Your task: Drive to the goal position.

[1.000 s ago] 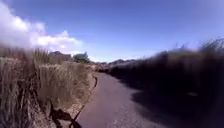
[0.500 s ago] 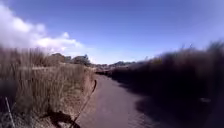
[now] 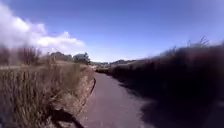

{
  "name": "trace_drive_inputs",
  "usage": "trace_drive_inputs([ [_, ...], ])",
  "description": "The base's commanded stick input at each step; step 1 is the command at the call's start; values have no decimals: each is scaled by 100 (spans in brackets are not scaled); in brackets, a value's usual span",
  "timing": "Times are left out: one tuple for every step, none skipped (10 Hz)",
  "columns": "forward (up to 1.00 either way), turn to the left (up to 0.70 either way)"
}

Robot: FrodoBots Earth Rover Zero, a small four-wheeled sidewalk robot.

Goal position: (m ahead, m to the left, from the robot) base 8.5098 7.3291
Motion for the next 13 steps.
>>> trace_drive_inputs([
  [70,0],
  [70,0],
  [70,0],
  [70,0],
  [70,0],
  [70,1],
  [70,14],
  [70,14],
  [70,14],
  [70,14],
  [70,14],
  [70,14],
  [70,14],
])
